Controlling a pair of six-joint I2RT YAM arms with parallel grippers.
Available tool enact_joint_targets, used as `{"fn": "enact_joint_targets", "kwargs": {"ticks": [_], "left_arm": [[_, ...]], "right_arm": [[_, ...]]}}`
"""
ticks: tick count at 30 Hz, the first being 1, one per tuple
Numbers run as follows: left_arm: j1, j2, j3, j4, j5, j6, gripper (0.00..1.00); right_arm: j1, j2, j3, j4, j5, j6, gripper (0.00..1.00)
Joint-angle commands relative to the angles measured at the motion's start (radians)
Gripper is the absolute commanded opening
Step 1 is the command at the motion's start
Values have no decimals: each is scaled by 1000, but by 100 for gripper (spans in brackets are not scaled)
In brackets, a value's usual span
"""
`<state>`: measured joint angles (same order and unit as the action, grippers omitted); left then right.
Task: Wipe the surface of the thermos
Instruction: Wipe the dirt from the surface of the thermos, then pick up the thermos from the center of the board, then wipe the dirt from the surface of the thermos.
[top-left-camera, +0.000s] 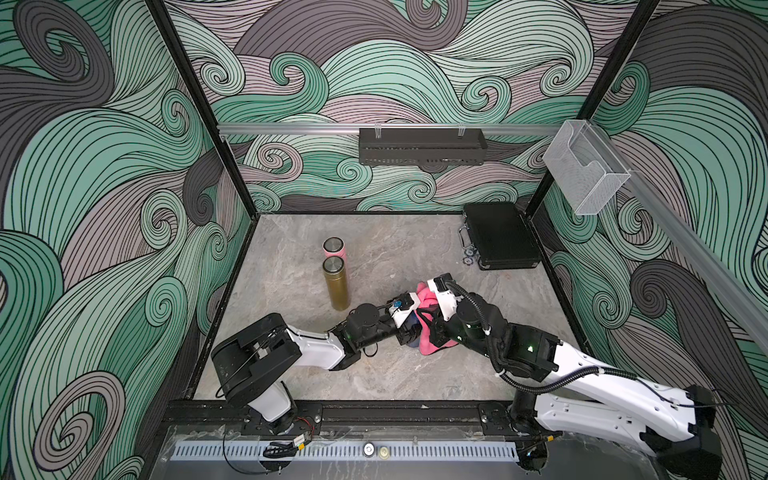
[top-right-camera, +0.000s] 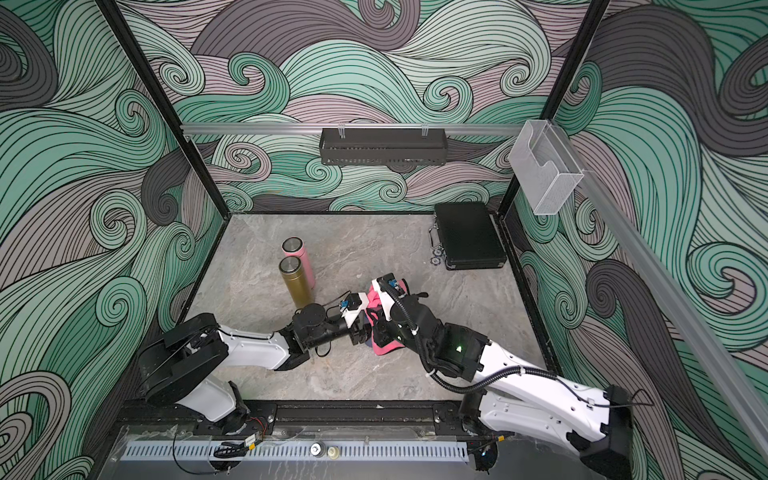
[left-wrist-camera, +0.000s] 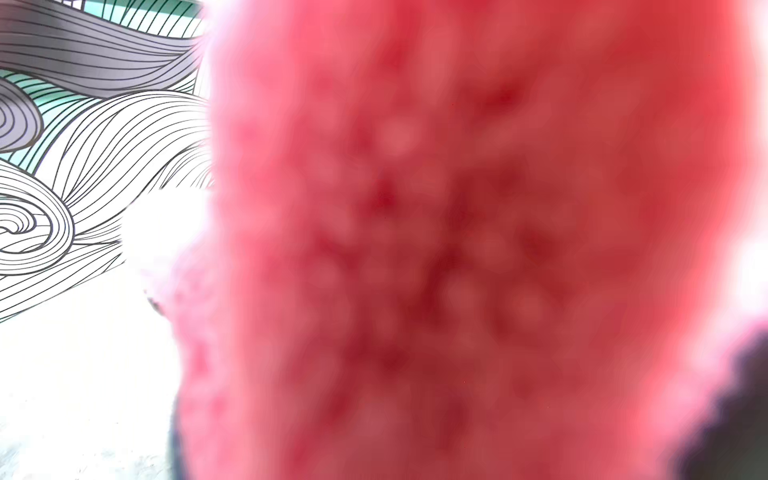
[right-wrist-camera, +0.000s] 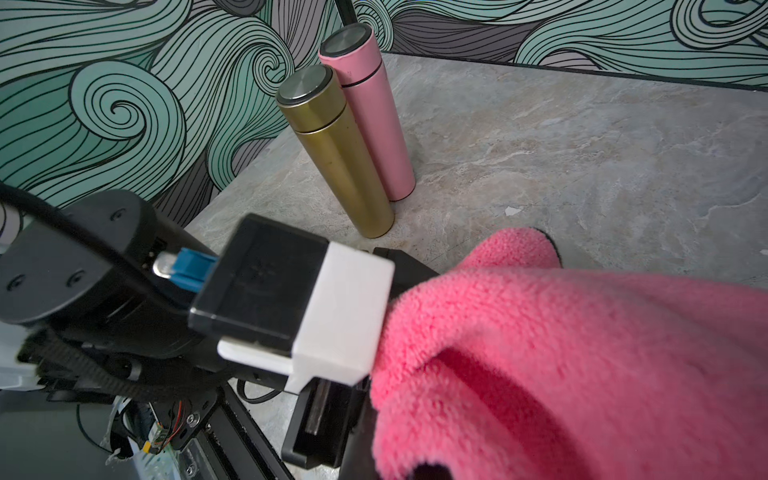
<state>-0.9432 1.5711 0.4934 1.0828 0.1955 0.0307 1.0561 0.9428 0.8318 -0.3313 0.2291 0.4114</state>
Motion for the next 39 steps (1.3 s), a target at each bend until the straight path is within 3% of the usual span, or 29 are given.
{"fn": "enact_joint_targets", "kwargs": {"ticks": [1, 5, 10, 16, 22, 26, 30, 33, 39], "left_arm": [[-8, -44, 27, 85, 42, 11, 0], [-8, -60, 19, 78, 44, 14, 0], [-7, -87, 13, 53, 40, 24, 0], [-8, -143, 33, -55, -88, 3, 0], [-3, -302, 73, -166, -179, -31, 0], [-2, -412, 225, -424, -216, -77, 0], [-2, -468, 372, -616, -224, -137, 0], [0, -486, 438, -671, -224, -190, 0], [0, -492, 543, -731, -109, -256, 0]], "right_arm": [[-52, 49, 22, -67, 80, -6, 0], [-204, 92, 29, -50, -24, -8, 0], [-236, 71, 9, -67, -25, -4, 0], [-264, -65, -74, -87, 10, 33, 0], [-308, -253, -212, -20, 53, 97, 0], [-327, -369, -339, 153, -2, 165, 0], [-337, -455, -529, 529, -145, 265, 0], [-337, -450, -615, 785, -206, 328, 0], [-335, -337, -594, 995, -323, 385, 0]]}}
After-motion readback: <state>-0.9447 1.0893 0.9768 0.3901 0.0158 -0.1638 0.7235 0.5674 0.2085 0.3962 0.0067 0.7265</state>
